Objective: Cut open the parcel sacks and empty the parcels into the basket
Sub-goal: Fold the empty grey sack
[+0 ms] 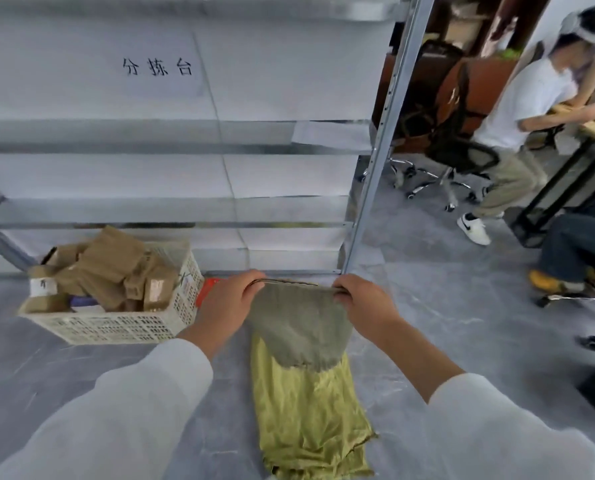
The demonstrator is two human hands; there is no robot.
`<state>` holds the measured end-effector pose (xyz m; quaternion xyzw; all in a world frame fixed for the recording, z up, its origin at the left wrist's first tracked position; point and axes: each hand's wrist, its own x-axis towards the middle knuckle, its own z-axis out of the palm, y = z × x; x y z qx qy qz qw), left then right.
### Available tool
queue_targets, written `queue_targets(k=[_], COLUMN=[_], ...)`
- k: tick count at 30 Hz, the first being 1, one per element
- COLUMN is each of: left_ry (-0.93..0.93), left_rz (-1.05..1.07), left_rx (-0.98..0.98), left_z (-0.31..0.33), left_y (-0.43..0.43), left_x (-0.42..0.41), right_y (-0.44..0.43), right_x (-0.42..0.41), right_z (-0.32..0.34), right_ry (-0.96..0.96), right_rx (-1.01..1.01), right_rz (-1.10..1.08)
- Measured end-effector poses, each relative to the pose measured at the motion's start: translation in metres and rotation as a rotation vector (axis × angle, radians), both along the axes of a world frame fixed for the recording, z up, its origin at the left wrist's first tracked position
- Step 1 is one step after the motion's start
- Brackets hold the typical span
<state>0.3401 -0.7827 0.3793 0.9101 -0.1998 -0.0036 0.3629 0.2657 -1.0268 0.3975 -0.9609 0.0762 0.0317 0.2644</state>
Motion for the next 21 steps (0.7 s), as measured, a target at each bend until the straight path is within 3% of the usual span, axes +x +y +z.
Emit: queue_targets(k=[5,8,11,14,16,18,21], left_ry=[-0.006,-0.013,-0.113,-0.126,-0.142,-0.096,0.156], left_rz=[-0.020,-0.078,-0.142,-0.136,-0.119,-0.113,-0.093], left_rx=[-0.144,-0.127,-0.135,-0.251,-0.348,-0.472,-0.672], left_z=[0.041,0.055,0.064,0.075,0.082,0.090,0.100], left_y=[0.023,0.038,0.044,0.044,0.046,0.050,0.055], left_x=[-0.013,-0.011,-0.001,0.014,0.027,0.040,0.063], right_y=[0.007,0.008,0.018,0.038,0.053,0.065,0.085], right_x=[-0.003,0.000,0.015,0.033,0.048,0.064,0.091], right_z=[0.050,0.063,0.069,0.076,0.083,0.097,0.113], right_ry=[-0.057,-0.099,-0.234,-0.427,-0.467,-0.350,-0.310], right_rx=[0.021,-0.075,-0.225,-0.310,-0.231,-0.048,0.243], right_rz=[0.115,0.277,0.389,0.292,0.247,0.213,0.145])
